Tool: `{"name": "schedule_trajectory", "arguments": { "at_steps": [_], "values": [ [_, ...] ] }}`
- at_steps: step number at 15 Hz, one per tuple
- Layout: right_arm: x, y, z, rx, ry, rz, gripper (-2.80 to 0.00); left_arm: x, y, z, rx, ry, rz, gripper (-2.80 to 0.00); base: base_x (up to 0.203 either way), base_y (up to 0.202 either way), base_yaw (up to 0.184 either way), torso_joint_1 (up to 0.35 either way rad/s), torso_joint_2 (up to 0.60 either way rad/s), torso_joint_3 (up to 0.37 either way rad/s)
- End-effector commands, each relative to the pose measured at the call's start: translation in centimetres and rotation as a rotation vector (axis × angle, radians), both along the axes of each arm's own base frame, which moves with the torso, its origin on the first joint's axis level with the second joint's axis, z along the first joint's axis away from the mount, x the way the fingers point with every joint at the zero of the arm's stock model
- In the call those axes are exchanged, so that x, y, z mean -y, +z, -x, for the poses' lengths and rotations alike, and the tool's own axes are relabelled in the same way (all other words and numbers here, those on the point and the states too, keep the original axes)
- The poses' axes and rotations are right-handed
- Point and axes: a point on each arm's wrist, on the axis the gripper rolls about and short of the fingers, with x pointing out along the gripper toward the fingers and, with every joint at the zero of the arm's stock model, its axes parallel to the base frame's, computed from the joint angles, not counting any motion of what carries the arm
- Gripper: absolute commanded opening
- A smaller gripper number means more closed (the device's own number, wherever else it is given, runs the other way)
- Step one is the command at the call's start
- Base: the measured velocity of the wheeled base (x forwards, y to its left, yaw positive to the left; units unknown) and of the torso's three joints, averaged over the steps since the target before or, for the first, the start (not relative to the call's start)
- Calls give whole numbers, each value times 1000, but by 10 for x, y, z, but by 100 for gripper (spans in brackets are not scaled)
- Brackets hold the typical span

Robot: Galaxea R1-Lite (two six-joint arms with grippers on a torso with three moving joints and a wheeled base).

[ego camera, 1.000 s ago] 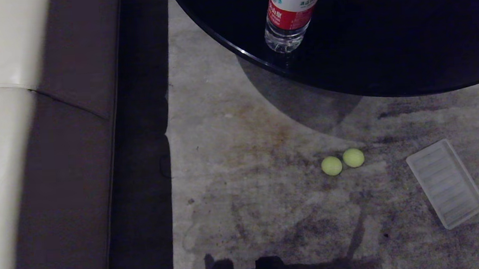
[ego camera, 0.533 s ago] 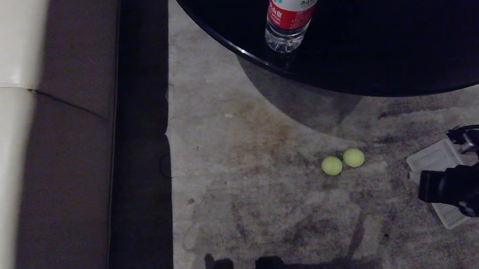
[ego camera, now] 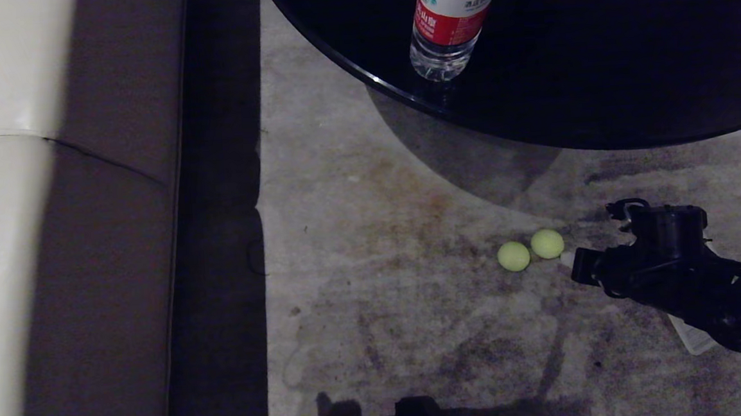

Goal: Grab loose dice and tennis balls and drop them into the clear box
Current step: Pick up the ball on the floor

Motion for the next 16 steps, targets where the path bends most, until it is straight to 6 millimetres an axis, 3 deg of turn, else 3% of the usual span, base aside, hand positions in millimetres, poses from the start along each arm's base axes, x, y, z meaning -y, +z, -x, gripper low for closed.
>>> {"name": "schedule_trajectory", "arguments": {
  "at_steps": [1,3,11,16],
  "values": [
    [11,-20,-13,-40,-37,0,0,0,0,0,-3,0,1,-280,0,0,0,0,0,0],
    [22,-28,-16,-60,-82,-22,0,0,0,0,-3,0,1,-280,0,0,0,0,0,0],
    [24,-67,-62,-33,-152,-157,0,0,0,0,-2,0,1,-280,0,0,0,0,0,0],
    [24,-80,-96,132,-148,-193,0,0,0,0,-3,0,1,-280,0,0,0,0,0,0]
  ]
}}
